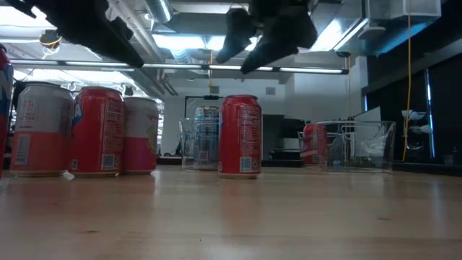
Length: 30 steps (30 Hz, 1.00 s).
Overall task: Sort soda cans
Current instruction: Put the orange soda can into the right transparent bin
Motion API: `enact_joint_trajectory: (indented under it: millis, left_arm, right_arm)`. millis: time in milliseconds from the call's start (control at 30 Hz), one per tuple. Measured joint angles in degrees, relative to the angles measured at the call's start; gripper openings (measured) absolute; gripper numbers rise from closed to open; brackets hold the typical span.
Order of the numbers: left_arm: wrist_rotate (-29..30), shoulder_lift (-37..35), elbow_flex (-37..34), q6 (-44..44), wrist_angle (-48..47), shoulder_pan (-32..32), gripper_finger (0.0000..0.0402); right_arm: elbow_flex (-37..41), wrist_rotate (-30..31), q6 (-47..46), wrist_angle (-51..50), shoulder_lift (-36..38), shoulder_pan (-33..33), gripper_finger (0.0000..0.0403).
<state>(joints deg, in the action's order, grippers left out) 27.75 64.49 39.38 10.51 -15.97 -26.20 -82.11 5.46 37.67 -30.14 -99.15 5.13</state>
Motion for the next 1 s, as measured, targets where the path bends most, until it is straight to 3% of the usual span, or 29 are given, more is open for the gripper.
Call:
enact_joint_trajectory:
  millis: [333, 533, 733, 1000]
  left_arm:
    - [-0.02, 0.0, -4.84, 2.62, 2.09, -0.06, 0.0102]
    - [0.03, 0.0, -7.06, 3.95, 3.41, -0.11, 0.0102]
    - [-0.06, 0.02, -7.31, 2.61, 5.49, -0.08, 0.0102]
    - [-0.09, 0.02, -7.31, 2.57, 6.25, -0.13, 0.0102]
  right_arm:
    - [0.09, -1.69, -2.89, -1.81, -3.54, -3.61, 0.0399]
    - [0.09, -8.01, -4.48, -1.85, -5.19, -3.98, 0.0399]
    - [0.04, -4.39, -4.48, -3.6, -6.4, -3.41, 0.0399]
    - [0.08, -6.04, -2.76, -2.42, -9.33, -3.62, 0.0393]
